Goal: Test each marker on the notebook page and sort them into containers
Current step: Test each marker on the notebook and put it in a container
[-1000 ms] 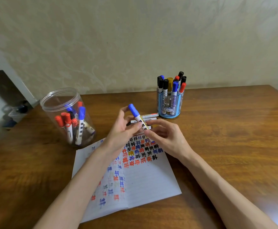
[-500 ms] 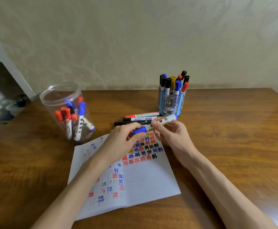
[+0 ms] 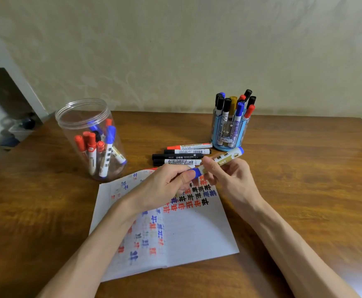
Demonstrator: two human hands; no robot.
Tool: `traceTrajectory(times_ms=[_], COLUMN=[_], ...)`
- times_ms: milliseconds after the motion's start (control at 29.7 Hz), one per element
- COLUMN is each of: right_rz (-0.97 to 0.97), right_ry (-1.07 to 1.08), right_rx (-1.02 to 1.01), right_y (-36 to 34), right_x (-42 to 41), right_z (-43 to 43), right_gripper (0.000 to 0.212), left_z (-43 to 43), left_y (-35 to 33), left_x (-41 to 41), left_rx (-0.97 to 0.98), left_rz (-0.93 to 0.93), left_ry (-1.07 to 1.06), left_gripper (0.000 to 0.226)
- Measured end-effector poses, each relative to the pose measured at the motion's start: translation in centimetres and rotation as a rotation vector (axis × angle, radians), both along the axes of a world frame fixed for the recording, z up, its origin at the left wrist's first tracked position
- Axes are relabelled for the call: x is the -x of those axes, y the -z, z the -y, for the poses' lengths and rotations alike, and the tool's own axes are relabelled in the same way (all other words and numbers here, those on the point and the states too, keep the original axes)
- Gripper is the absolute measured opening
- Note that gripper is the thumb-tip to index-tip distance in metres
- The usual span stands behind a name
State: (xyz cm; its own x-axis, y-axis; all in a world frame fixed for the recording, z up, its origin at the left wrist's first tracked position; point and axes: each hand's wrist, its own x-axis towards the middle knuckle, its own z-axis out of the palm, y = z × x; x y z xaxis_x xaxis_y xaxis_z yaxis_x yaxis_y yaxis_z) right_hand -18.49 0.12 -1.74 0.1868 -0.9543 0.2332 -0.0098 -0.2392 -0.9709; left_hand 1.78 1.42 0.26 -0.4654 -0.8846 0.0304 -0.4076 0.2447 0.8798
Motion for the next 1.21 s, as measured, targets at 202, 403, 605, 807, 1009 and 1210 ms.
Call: traceTrajectory(times_ms=[202, 403, 605, 807, 1009, 1210], right_rz=[0.023, 0.105, 0.010, 0.022, 0.332, -0.167], right_ry=[-0.043, -0.021, 0.069, 0.030, 0.414, 0.146], right_rx=[0.017, -0.090, -0.057, -0.043, -0.228, -0.171], right_y=[-0.4, -0.1, 0.2, 0.5, -0.7, -0.7], right_x=[0.2, -0.7, -1.6, -1.5, 3.2, 0.7], right_z=[-0.6, -0.6, -1.1, -1.0, 1.4, -0.2], right_gripper=[0.029, 0.047, 0.029, 0.030, 0.031, 0.031], left_z=[-0.1, -0.6, -0.9, -1.1, -0.9, -0.8], left_y=[-0.6, -0.5, -0.2, 0.6, 1.1, 0.8], left_x=[-0.7, 0.2, 1.2, 1.3, -3.0, -1.4], left_rx=[-0.132, 0.002, 0.220, 0.229, -0.057, 0.193], left_rz=[-0.106, 0.015, 0.403, 0.305, 0.188, 0.214], left_ry=[0.093, -0.039, -0.170, -0.135, -0.130, -0.172], left_gripper=[0.033, 0.029, 0.016, 0.039, 0.042, 0.026])
